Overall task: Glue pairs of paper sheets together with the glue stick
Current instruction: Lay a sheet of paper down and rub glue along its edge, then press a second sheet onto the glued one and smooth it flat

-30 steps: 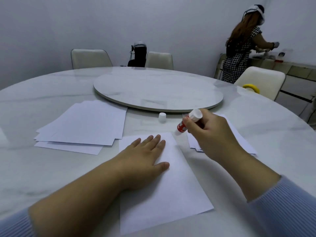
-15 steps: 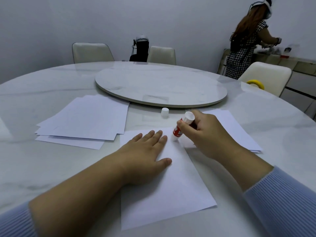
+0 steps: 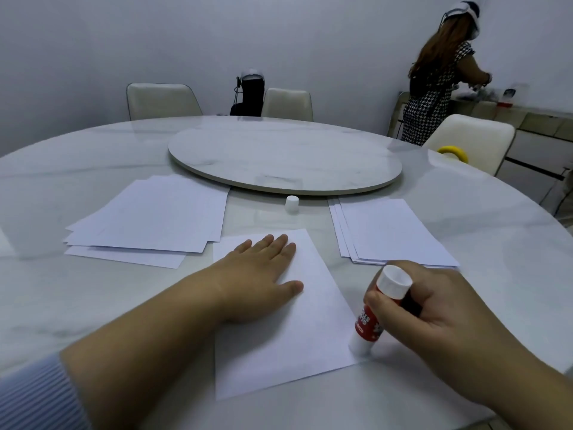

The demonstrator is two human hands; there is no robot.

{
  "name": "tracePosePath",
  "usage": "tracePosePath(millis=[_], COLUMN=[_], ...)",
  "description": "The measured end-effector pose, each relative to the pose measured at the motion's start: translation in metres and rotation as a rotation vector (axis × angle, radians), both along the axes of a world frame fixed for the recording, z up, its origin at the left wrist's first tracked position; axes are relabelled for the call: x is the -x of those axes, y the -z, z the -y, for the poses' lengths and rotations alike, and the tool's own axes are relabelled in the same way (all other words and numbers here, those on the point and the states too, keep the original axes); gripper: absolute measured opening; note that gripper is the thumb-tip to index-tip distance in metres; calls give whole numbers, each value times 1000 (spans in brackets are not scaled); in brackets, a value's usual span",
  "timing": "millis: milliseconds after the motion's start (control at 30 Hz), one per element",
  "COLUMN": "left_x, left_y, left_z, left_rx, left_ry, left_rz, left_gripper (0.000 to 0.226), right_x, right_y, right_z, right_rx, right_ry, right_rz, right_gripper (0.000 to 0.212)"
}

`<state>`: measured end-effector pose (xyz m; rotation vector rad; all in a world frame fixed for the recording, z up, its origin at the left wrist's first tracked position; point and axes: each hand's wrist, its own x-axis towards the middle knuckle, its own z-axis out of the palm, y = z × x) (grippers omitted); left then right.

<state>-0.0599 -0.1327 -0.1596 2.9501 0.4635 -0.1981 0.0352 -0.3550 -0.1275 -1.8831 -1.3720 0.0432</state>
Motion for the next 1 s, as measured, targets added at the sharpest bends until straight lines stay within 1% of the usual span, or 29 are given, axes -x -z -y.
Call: tracePosePath(millis=[67, 100, 133, 200, 233, 300, 333, 367, 400, 433, 500, 567, 600, 667, 767, 867, 933, 1000], left_x=[1, 1, 2, 4, 6, 10, 11, 13, 17, 21, 31, 40, 43, 48, 47, 45, 45, 46], left_y=[-2, -3, -5, -8, -9, -9, -8, -9, -9, -10, -17, -25, -27, -24, -13, -9, -7, -6], left_z=[1, 2, 3, 6, 10, 19, 24, 27, 28, 27, 19, 12, 11, 13, 24, 36, 39, 40], left_rx=[14, 18, 19, 8, -6, -46, -63, -79, -99, -115, -67, 88, 133, 78, -50, -89, -101, -125], left_ry=[-6, -10, -16, -52, -92, -206, -252, -277, -273, -235, -59, 96, 110, 64, -87, -206, -244, -266], left_rz=[2, 3, 4, -3, -13, -37, -43, -36, -11, 35, 106, 74, 44, 34, 65, 72, 82, 92], left_gripper=[68, 68, 68, 70, 72, 77, 79, 80, 80, 78, 69, 60, 57, 58, 63, 66, 68, 69], right_x=[-3, -5, -9, -23, -32, -46, -49, -52, -55, -59, -66, -75, -79, -88, -98, -105, -109, -113], right_y=[0, -1, -2, -7, -10, -19, -24, -29, -33, -35, -40, -39, -37, -30, -16, -4, 2, 8], right_z=[5, 5, 5, 3, 3, 1, -3, -9, -18, -28, -52, -80, -93, -120, -157, -181, -191, -197], right_rx=[4, -10, -83, -374, -529, -721, -767, -783, -773, -738, -562, -401, -363, -316, -194, -114, -79, -60], right_ry=[-20, -28, -28, -7, -9, -39, -54, -75, -81, -74, -61, -48, -33, 35, 214, 345, 404, 427], right_rz=[-46, -99, -207, -575, -759, -990, -1086, -1169, -1232, -1258, -1201, -1117, -1082, -992, -692, -438, -344, -310], right_gripper=[38, 36, 31, 18, 20, 18, 22, 30, 35, 34, 26, 17, 14, 16, 26, 28, 26, 26])
